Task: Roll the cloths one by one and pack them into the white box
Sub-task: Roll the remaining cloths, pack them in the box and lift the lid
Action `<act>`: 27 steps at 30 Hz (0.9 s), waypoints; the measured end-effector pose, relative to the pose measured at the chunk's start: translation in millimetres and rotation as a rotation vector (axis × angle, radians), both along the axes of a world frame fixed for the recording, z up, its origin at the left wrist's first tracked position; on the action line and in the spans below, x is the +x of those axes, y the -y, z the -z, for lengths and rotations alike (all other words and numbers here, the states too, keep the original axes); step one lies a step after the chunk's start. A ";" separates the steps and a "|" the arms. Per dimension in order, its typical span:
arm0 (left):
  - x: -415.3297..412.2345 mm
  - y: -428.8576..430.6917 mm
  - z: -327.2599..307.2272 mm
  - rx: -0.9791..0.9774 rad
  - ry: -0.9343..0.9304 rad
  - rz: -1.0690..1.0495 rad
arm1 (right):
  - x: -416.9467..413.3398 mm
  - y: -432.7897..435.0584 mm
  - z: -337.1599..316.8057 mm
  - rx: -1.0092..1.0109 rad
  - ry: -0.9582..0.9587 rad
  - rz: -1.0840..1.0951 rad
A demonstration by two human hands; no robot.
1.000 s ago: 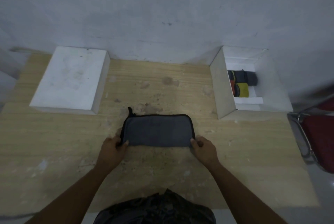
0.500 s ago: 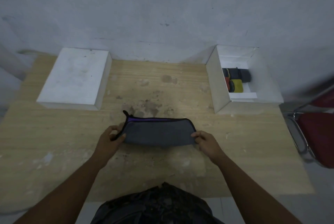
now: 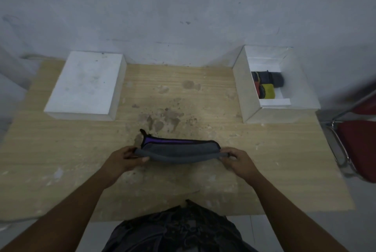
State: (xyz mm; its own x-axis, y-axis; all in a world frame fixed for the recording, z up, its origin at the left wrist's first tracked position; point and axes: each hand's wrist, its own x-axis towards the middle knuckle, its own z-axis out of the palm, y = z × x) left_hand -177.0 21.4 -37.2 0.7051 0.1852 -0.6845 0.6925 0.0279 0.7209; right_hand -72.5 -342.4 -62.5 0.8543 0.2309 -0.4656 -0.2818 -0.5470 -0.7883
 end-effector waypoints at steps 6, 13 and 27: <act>28.1 -1.3 5.2 0.153 -0.036 -0.147 | 16.9 -20.6 6.6 -0.224 0.062 0.152; 43.6 13.2 19.1 0.455 -0.079 -0.090 | 10.9 -37.3 16.1 -0.347 0.144 0.147; 51.3 8.1 20.8 0.076 -0.100 -0.201 | 10.9 -40.1 15.0 -0.229 -0.080 0.198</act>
